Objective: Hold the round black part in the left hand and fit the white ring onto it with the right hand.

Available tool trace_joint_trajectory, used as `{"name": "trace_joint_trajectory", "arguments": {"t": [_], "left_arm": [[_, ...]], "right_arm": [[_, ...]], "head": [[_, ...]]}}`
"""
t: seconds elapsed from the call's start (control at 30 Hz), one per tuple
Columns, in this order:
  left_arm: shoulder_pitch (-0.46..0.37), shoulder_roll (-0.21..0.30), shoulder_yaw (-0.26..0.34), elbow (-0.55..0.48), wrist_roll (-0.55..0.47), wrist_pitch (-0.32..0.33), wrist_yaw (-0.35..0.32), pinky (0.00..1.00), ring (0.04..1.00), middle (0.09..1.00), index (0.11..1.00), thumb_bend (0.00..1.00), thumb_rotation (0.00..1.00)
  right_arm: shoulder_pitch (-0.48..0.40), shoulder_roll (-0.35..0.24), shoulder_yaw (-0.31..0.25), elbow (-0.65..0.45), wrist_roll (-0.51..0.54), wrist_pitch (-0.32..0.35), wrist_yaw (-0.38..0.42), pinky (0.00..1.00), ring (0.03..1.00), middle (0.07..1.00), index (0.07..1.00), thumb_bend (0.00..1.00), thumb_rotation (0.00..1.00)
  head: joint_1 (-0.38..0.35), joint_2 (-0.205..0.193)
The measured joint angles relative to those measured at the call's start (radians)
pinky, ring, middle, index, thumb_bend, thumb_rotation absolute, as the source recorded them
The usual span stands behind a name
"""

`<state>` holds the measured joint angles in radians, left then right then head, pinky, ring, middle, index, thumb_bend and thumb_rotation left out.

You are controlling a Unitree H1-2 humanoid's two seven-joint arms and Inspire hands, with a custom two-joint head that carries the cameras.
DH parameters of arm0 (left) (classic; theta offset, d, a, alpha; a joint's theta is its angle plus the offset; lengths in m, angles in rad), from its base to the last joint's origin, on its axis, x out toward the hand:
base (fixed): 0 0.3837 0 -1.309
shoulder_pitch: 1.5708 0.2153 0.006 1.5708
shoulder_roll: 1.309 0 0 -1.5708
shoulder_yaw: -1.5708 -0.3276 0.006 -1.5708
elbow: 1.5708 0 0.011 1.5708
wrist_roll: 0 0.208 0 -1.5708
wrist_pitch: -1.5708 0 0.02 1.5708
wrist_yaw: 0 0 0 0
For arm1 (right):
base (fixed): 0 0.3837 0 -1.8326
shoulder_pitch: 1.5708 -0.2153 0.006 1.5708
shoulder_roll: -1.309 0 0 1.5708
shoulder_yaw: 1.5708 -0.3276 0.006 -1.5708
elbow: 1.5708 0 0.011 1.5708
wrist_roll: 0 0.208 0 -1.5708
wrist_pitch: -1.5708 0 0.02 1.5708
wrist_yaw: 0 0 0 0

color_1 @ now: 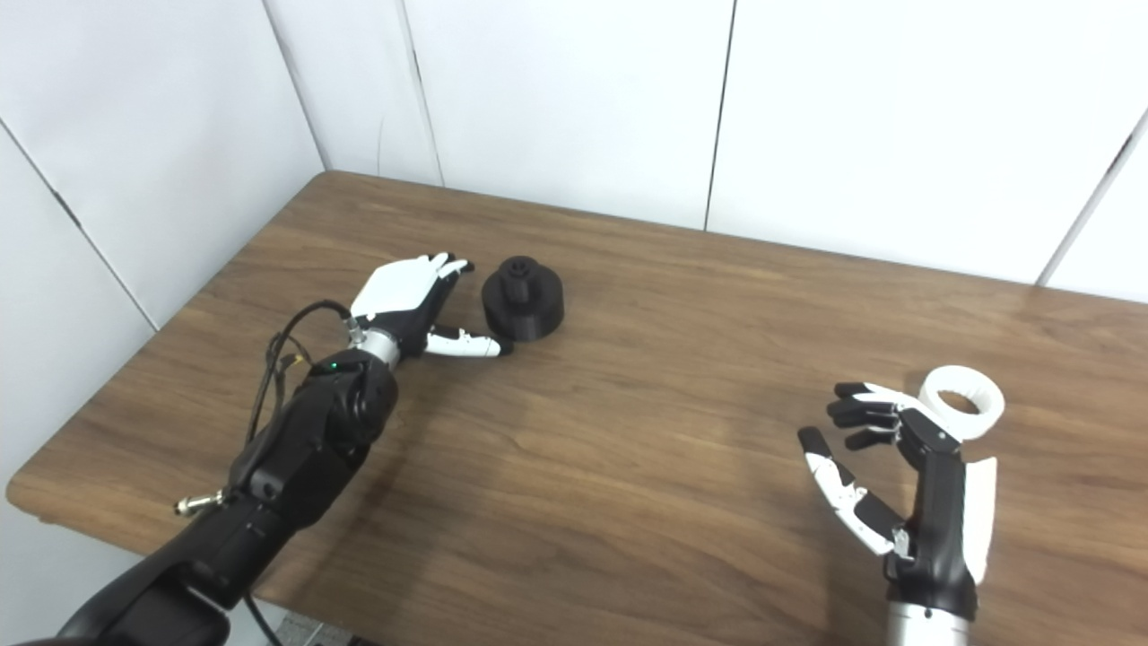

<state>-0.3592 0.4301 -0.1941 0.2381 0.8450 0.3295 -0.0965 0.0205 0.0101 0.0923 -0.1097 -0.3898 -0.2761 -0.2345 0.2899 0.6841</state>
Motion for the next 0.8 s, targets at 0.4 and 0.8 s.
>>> {"name": "trace_joint_trajectory", "arguments": {"t": [0.4, 0.8], "left_arm": [[-0.014, -0.008, -0.018, 0.031, -0.034, -0.004, 0.034, 1.0, 1.0, 1.0, 0.916, 1.0, 0.66], [-0.025, -0.015, -0.025, 0.06, -0.072, -0.036, 0.083, 1.0, 1.0, 1.0, 0.914, 1.0, 0.6]], "right_arm": [[0.003, 0.0, -0.001, -0.004, -0.004, 0.002, 0.0, 0.42, 0.536, 0.633, 0.498, 0.5, 0.15], [0.009, 0.0, 0.0, -0.013, -0.004, 0.023, 0.003, 0.43, 0.544, 0.638, 0.498, 0.5, 0.15]], "head": [[-0.003, 0.006], [-0.012, 0.011]]}}
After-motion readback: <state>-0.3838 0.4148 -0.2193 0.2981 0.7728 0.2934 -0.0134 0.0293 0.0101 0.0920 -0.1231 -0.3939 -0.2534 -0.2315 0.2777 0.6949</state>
